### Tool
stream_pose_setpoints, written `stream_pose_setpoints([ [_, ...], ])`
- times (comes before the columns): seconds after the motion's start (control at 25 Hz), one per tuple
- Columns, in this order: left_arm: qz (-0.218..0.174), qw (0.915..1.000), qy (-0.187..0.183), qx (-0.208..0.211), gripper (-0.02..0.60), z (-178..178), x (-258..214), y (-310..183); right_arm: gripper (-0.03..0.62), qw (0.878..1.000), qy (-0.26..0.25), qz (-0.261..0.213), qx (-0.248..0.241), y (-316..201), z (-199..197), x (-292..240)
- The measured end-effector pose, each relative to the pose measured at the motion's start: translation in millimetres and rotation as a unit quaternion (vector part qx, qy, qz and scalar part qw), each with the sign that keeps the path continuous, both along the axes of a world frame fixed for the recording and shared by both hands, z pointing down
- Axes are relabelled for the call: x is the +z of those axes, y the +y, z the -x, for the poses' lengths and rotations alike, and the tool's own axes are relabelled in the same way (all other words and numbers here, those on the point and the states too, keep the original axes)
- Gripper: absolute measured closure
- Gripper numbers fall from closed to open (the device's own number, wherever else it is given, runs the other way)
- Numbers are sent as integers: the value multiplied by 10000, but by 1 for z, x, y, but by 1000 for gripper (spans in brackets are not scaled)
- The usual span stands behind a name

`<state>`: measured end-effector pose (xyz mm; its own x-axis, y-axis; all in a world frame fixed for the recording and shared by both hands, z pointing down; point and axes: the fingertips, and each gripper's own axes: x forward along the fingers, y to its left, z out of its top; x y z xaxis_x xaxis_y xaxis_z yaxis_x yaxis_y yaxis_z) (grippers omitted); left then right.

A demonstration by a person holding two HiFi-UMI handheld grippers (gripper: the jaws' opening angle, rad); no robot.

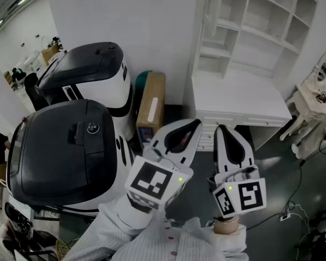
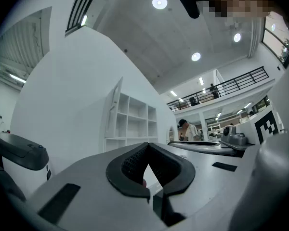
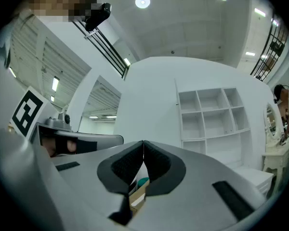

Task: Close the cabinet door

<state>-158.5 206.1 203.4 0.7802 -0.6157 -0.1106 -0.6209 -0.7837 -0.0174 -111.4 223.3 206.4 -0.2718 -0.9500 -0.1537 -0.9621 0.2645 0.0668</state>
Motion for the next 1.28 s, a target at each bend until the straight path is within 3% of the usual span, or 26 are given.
stream_pose_setpoints([
  [0.56, 59, 9999, -102, 81, 572, -2, 9, 28, 580, 9998, -128, -68, 156, 32, -3, 3],
  [0.92, 233, 9996, -81, -97, 572, -5, 24, 47, 580, 9996, -194, 117, 142, 55, -12, 22],
  [1.28, 381, 9987, -237, -242, 571, -6, 42, 23, 580, 9992, -286, 260, 60, 31, -18, 37],
])
